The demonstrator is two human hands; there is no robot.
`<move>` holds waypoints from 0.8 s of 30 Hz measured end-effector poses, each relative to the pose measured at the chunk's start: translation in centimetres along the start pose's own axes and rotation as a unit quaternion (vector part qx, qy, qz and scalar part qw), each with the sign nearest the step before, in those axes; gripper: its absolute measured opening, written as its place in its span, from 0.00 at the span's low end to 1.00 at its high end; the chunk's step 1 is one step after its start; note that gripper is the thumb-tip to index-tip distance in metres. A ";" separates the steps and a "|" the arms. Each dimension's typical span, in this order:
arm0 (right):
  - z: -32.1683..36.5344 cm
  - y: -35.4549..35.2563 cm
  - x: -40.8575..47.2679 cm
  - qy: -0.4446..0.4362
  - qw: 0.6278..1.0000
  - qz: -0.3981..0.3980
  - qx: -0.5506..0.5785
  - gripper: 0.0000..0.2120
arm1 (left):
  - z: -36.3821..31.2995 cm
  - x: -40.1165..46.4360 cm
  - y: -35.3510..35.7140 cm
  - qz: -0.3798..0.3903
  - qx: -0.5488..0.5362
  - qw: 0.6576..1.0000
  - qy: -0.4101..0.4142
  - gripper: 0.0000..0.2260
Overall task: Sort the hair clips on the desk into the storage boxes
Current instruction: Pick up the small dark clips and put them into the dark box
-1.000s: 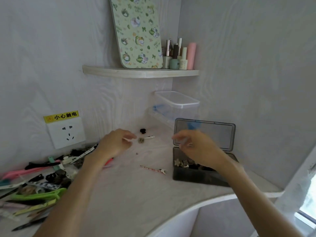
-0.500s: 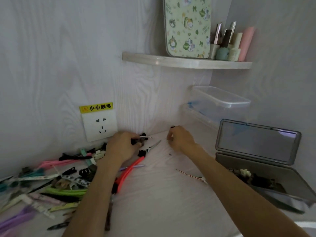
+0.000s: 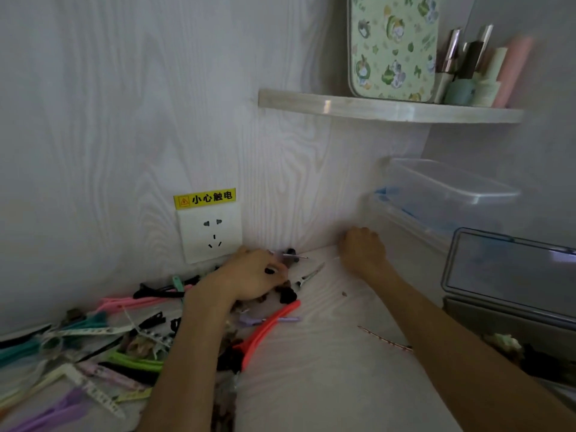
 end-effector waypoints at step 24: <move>-4.1 -9.2 -15.5 -0.198 0.968 0.056 0.141 0.11 | -4.2 -4.3 2.1 -0.110 0.021 0.994 -0.003 0.10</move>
Point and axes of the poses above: each hand's wrist, its own x-axis towards the middle knuckle, its own y-axis out of the palm, z = x × y, the point moved 4 cm from there along x, towards the middle knuckle, and after that the axes turned 12 degrees about z, right-handed, at the moved point
